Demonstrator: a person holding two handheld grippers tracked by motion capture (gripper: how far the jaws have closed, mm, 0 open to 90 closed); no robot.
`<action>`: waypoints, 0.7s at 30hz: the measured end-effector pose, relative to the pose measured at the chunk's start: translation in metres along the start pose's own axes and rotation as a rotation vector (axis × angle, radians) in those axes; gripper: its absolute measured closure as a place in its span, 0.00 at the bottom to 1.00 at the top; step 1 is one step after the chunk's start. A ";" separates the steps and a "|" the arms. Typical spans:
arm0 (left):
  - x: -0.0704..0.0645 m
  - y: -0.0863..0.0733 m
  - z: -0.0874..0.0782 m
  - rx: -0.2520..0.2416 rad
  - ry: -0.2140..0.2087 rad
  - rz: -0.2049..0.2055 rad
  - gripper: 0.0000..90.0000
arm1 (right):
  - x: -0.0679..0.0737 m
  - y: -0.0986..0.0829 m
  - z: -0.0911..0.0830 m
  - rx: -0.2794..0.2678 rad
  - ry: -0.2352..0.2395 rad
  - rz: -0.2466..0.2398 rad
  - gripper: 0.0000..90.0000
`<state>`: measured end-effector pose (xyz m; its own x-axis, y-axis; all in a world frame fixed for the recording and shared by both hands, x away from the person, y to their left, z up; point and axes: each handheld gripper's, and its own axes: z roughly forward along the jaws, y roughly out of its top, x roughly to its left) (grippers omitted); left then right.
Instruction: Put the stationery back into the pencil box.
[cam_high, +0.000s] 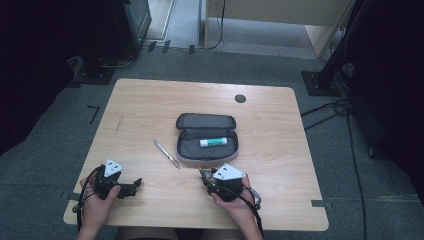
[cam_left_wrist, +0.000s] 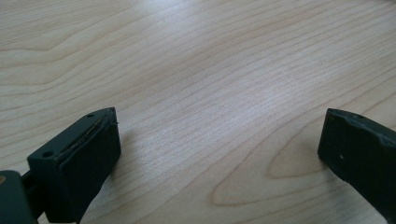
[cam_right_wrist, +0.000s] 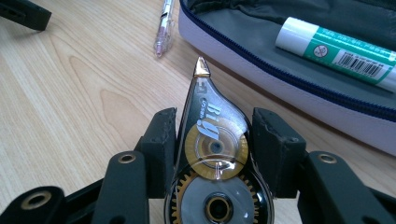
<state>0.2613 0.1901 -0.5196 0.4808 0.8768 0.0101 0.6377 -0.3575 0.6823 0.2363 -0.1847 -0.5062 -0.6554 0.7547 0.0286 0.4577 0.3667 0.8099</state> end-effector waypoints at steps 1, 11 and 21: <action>0.000 0.000 0.000 0.000 0.000 0.000 0.00 | 0.000 0.000 0.000 0.000 0.000 0.000 0.57; 0.000 0.000 0.000 0.000 -0.002 0.003 0.00 | -0.005 0.002 -0.002 -0.009 -0.012 0.009 0.57; 0.000 0.000 0.000 0.000 -0.002 0.001 0.00 | -0.003 0.002 -0.002 -0.012 -0.010 0.003 0.57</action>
<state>0.2617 0.1898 -0.5196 0.4826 0.8758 0.0097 0.6368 -0.3585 0.6826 0.2381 -0.1870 -0.5033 -0.6480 0.7612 0.0248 0.4524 0.3585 0.8166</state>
